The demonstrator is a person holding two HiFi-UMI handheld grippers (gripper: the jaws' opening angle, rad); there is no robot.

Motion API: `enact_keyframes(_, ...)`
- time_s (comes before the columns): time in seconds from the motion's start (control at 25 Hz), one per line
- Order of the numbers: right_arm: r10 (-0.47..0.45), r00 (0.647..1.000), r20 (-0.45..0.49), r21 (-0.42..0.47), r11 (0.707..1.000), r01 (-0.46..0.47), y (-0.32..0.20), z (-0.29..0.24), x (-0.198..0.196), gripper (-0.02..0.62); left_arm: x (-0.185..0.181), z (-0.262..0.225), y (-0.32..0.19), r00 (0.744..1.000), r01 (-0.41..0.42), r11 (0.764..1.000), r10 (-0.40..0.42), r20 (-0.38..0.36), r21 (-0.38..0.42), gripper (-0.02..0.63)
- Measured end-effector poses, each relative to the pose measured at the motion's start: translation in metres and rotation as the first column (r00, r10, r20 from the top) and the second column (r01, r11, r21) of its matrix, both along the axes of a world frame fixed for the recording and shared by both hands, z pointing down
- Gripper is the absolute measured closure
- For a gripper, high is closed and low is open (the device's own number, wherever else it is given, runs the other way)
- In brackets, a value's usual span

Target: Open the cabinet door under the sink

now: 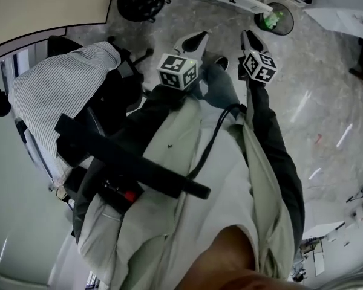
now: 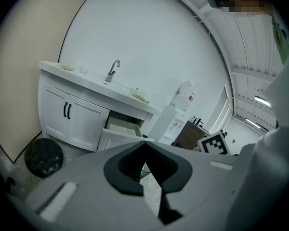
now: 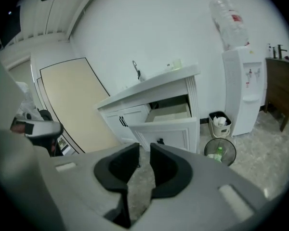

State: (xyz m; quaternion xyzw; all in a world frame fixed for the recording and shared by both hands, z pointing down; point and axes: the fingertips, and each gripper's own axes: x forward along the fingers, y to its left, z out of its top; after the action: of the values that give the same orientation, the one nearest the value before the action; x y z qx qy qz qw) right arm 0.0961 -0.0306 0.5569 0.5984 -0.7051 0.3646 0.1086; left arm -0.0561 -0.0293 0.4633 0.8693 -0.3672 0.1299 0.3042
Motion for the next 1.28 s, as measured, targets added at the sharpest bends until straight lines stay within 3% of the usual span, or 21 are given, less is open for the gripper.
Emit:
enact_keyframes(0.12, 0.063, 0.998, 0.016, 0.045, 0.997, -0.064, 0.009, -0.028, -0.003, 0.59, -0.014, -0.007, -0.005, 1.0, 0.002, 1.0, -0.002, -0.011, 0.017, 0.598)
enact_keyframes(0.32, 0.113, 0.994, 0.005, 0.076, 0.991, -0.113, 0.037, -0.054, -0.008, 0.594, -0.023, -0.011, -0.006, 0.999, -0.013, 0.999, 0.014, -0.034, 0.03, 0.598)
enact_keyframes(0.52, 0.046, 0.999, -0.005, 0.114, 0.993, -0.045, 0.054, -0.073, -0.023, 0.594, -0.018, -0.021, 0.001, 0.999, 0.01, 0.999, -0.008, -0.034, 0.051, 0.598)
enact_keyframes(0.76, -0.065, 0.998, 0.021, 0.194, 0.979, 0.06, 0.081, -0.112, -0.026, 0.594, 0.012, -0.054, 0.035, 0.998, -0.025, 0.992, 0.031, -0.046, 0.124, 0.598)
enact_keyframes(1.08, -0.1, 0.995, -0.011, 0.203, 0.974, 0.1, 0.148, -0.123, -0.004, 0.594, 0.03, -0.062, 0.097, 0.999, 0.012, 0.989, -0.006, -0.04, 0.147, 0.598)
enact_keyframes(1.28, -0.156, 0.988, -0.018, 0.155, 0.975, 0.156, 0.184, -0.11, -0.008, 0.594, 0.034, -0.057, 0.131, 0.999, 0.02, 0.99, -0.016, -0.029, 0.139, 0.598)
